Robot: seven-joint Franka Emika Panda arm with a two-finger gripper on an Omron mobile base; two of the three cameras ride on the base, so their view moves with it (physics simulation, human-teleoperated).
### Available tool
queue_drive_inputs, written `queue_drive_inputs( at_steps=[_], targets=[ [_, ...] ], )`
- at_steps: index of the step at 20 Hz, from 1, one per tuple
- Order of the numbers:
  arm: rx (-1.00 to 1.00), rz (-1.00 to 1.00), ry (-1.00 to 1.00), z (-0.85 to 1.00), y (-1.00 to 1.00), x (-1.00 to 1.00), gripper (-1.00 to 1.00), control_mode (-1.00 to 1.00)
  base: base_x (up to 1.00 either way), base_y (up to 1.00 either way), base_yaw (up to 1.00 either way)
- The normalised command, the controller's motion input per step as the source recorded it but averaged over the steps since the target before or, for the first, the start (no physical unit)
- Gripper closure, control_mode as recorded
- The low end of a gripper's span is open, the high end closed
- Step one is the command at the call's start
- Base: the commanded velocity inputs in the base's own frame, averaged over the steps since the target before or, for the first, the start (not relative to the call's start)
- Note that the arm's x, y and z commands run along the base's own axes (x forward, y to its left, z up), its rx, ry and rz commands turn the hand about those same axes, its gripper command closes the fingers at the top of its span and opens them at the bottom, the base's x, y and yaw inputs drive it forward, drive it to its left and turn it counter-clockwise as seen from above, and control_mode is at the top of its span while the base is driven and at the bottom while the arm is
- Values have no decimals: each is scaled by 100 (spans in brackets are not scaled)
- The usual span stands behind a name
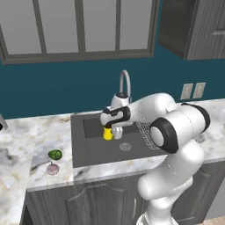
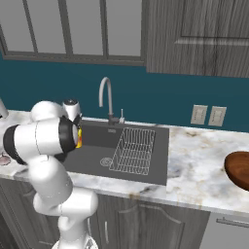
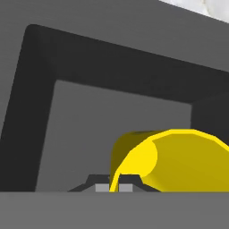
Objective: Remove the avocado and garlic from the sink. Then move the bowl and cup from the counter to the sink for washing.
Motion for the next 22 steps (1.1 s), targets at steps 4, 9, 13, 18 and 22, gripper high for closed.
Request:
queue_drive_inputs(
  at_steps=[4,9,13,18,22],
  targets=[
    [2,0,0,-32,24,27,100,-100,0,0,0],
    [0,0,0,-33,18,26,100,-100,0,0,0],
    [0,0,0,-29,12,31,100,-100,0,0,0],
    [0,1,0,-30,17,27,100,-100,0,0,0],
    [0,1,0,-28,22,31,100,-100,0,0,0]
  ],
)
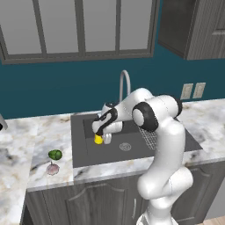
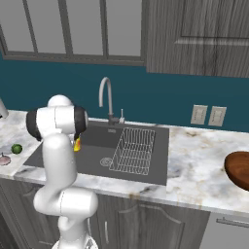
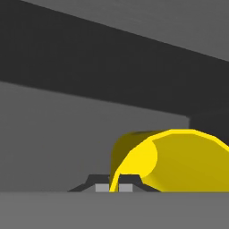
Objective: Remove the avocado and garlic from the sink. Then move the bowl and cup from the counter to the sink for washing.
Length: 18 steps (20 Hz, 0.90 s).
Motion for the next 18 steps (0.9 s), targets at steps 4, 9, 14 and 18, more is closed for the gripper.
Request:
queue_drive_inputs(
  at_steps=[4,9,14,18],
  targets=[
    [0,2,0,-27,17,34,100,-100,0,0,0],
    [0,2,0,-25,11,34,100,-100,0,0,0],
    [0,2,0,-29,14,27,100,-100,0,0,0],
    [0,2,-2,-27,16,27,100,-100,0,0,0]
  ],
)
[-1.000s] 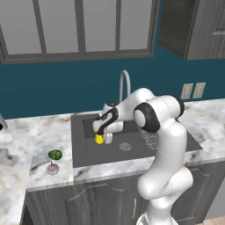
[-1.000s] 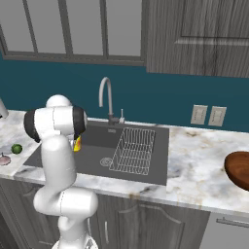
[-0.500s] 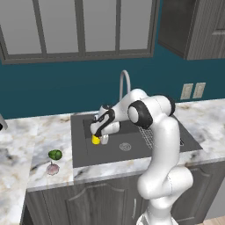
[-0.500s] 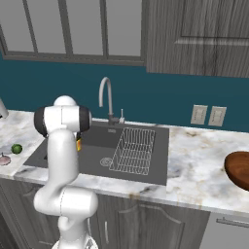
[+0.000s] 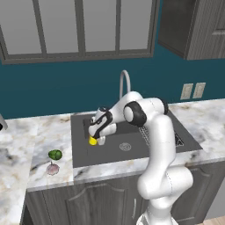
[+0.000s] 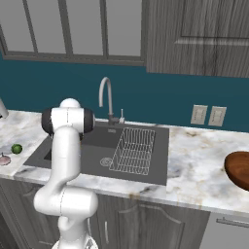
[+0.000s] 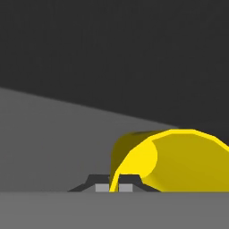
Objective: Remove the avocado and garlic from the sink. Then move the bowl and cup from the counter to the sink for washing.
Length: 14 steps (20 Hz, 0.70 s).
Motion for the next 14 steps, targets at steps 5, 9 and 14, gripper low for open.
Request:
queue_drive_inputs(
  at_steps=[5,9,14],
  targets=[
    [0,2,-5,-24,10,28,100,-100,0,0,0],
    [0,2,-5,-25,7,24,100,-100,0,0,0],
    [0,2,-1,-26,7,20,100,-100,0,0,0]
  ],
)
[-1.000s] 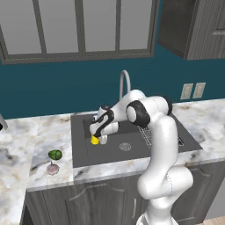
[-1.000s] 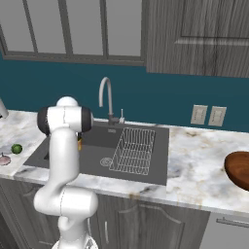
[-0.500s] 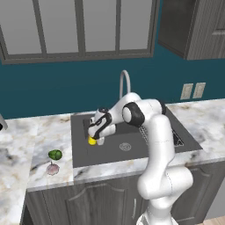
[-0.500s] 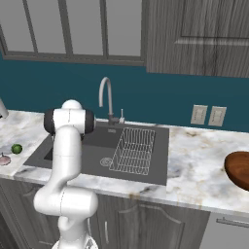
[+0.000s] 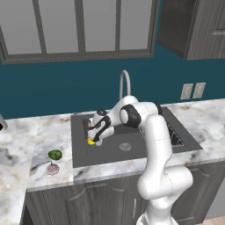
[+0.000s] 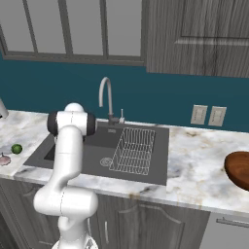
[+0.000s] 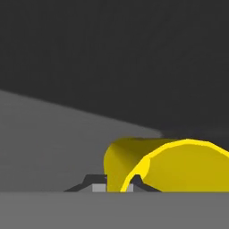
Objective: Remove the avocado and garlic from the sink. Then move the bowl and cup from the counter to the sink for washing.
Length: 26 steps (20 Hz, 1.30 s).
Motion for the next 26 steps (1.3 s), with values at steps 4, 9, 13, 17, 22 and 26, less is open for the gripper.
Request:
queue_drive_inputs(
  at_steps=[4,9,13,17,22,26],
  targets=[
    [0,1,-1,-25,5,18,100,-100,0,0,0],
    [0,1,-1,-24,4,16,100,-100,0,0,0],
    [0,1,0,-18,2,16,-100,-100,0,0,0],
    [0,1,0,-6,0,13,-100,-100,0,0,0],
    [0,0,0,12,0,3,-100,-100,0,0,0],
    [0,0,0,22,0,0,-100,-100,0,0,0]
  ],
)
